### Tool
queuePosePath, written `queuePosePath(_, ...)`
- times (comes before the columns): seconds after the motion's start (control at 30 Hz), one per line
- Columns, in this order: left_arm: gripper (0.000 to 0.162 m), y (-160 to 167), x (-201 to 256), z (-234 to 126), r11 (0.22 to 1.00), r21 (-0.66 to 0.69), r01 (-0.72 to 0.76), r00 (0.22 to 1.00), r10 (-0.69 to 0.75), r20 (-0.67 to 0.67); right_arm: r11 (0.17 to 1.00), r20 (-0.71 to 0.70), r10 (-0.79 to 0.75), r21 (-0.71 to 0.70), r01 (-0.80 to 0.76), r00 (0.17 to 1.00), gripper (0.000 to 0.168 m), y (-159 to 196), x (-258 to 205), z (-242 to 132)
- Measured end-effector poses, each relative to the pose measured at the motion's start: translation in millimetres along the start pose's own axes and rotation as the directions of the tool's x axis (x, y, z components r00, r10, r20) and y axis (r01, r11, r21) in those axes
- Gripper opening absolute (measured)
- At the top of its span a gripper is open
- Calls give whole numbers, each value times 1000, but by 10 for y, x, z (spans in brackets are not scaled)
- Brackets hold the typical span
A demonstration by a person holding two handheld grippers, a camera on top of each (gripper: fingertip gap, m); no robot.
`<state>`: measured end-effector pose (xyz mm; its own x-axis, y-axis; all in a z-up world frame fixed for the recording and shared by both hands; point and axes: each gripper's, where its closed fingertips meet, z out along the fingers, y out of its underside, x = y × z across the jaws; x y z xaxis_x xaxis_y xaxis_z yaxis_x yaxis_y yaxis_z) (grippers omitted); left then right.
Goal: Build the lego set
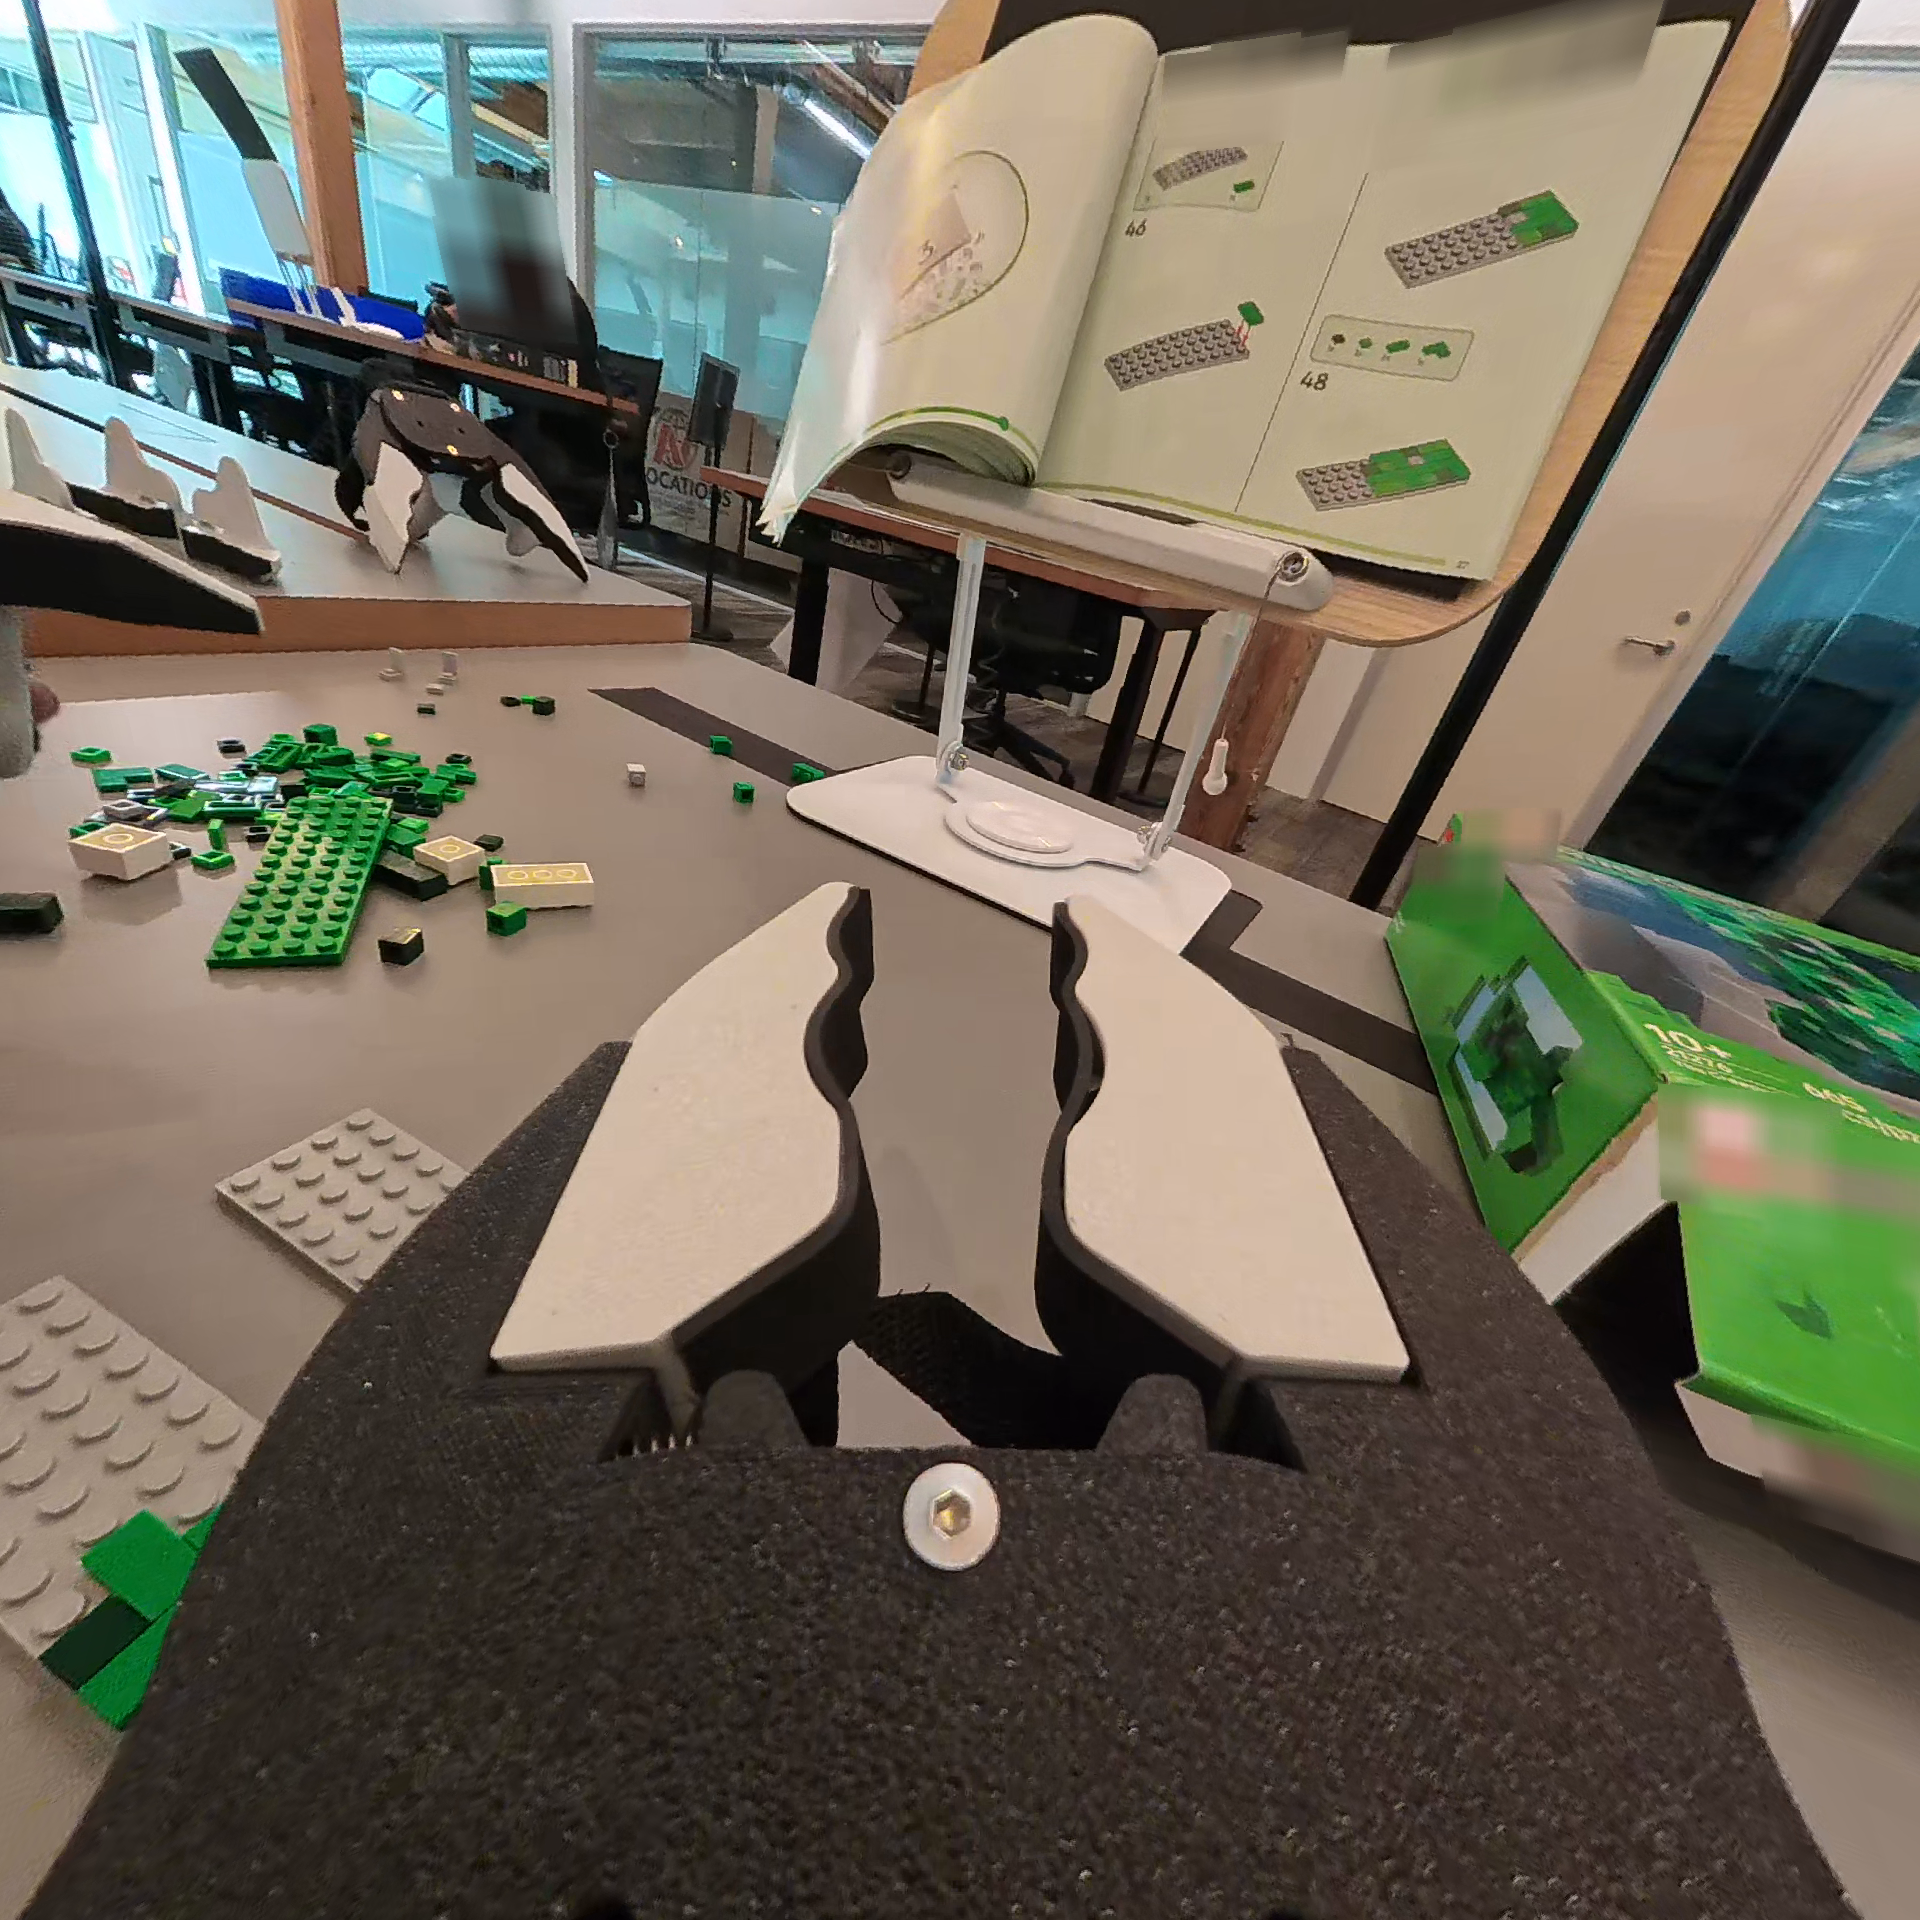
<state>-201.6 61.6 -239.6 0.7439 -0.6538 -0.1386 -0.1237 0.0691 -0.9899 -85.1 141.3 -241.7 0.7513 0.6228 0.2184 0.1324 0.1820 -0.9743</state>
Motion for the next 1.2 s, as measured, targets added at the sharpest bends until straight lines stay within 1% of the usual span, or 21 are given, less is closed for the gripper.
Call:
queuePosePath(0.1, 69, 37, -52, -12, 1000, -11, -15, 1000, 15, 23, 1000, 20, -16, -2, 16, 1000, 31, 2, -47, 9)
queuePosePath(0.23, 68, 75, -91, -15, 994, -20, 109, 994, -109, -10, 1000, 36, -27, -14, 28, 999, 28, 18, -79, 23)
queuePosePath(0.37, 66, 60, -307, -102, 982, 0, 190, 981, -190, 33, 999, 48, -34, 0, 34, 998, 28, 1, -99, 21)
queuePosePath(0.43, 64, 20, -488, -199, 977, 25, 213, 973, -215, 80, 1000, 51, -25, 9, 25, 998, 28, -11, -96, 15)
queuePosePath(0.53, 63, 3, -878, -427, 972, 50, 231, 949, -236, 209, 1000, 59, -11, 13, 11, 998, 26, -14, -91, 16)
queuePosePath(0.63, 62, 53, -1232, -672, 964, 87, 250, 911, -265, 315, 1000, 69, -23, 23, 22, 997, 24, -23, -111, 21)
queuePosePath(0.73, 62, 135, -1434, -810, 955, 105, 276, 882, -295, 369, 999, 84, -48, 23, 46, 995, 24, -20, -151, 34)
queuePosePath(0.8, 61, 172, -1474, -828, 954, 100, 283, 876, -299, 377, 998, 88, -62, 25, 60, 994, 23, -21, -166, 38)
queuePosePath(0.9, 60, 196, -1427, -772, 958, 70, 278, 888, -284, 361, 998, 95, -62, 29, 59, 994, 21, -27, -174, 36)
queuePosePath(0.97, 59, 221, -1373, -715, 965, 34, 260, 901, -255, 352, 998, 112, -51, 27, 49, 992, 17, -25, -190, 35)
queuePosePath(1.07, 58, 262, -1305, -648, 975, -25, 222, 917, -200, 345, 998, 113, -53, 32, 49, 992, 16, -29, -189, 32)
queuePosePath(1.2, 49, 367, -1255, -580, 978, -113, 178, 932, -130, 338, 998, 130, -63, 30, 59, 990, 13, -26, -222, 35)
